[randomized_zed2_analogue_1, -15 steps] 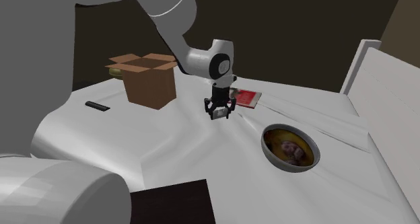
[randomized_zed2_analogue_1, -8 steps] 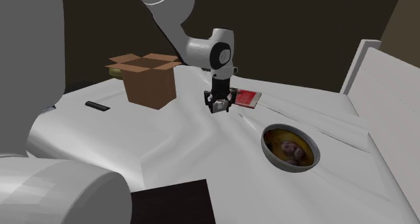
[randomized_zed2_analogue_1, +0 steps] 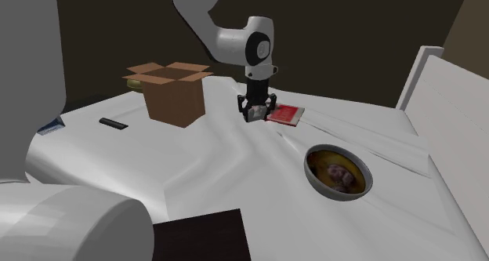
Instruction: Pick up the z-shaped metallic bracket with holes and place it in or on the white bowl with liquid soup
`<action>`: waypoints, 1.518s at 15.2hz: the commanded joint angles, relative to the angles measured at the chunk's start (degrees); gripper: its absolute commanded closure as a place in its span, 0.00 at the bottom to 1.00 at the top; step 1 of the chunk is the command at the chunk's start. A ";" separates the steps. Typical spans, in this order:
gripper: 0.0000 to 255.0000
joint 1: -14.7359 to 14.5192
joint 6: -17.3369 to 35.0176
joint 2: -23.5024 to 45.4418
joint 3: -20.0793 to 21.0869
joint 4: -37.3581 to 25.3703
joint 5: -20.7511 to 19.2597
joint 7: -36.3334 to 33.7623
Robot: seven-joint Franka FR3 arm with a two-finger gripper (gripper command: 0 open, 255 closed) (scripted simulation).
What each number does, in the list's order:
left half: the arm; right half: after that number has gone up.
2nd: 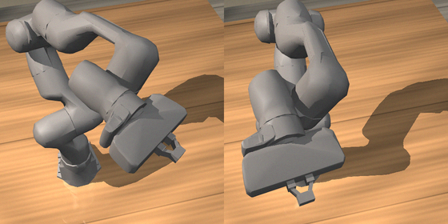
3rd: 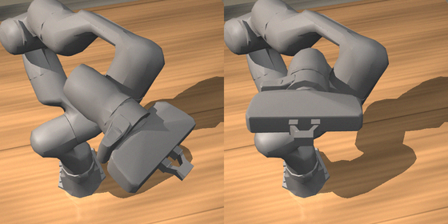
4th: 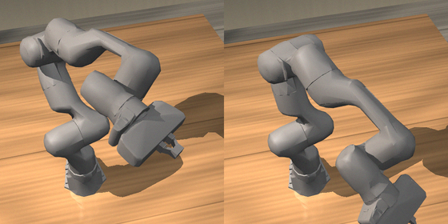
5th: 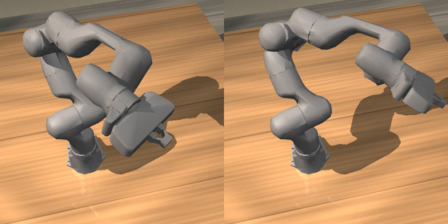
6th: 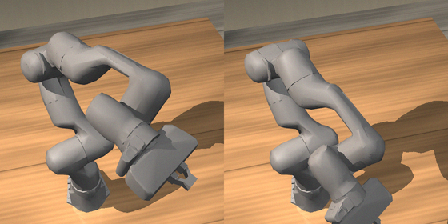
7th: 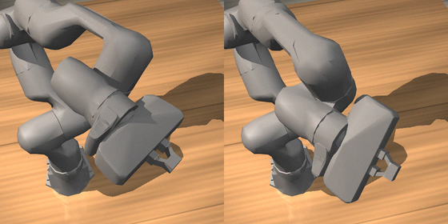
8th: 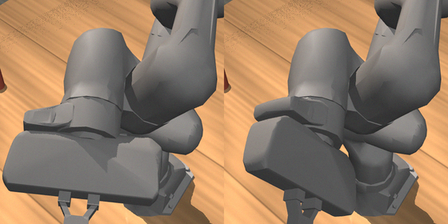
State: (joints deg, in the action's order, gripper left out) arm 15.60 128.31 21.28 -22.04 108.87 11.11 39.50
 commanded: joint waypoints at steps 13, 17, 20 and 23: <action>1.00 7.75 0.07 -3.47 -4.23 4.06 -0.06 12.26; 1.00 11.44 0.24 -3.01 -5.63 4.16 0.71 17.77; 1.00 14.39 0.11 -2.16 -6.55 3.53 1.51 22.01; 1.00 17.52 -0.26 -0.86 -7.34 2.28 2.49 26.27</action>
State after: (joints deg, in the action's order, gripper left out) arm 31.93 127.97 19.87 -29.14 111.47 13.17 64.02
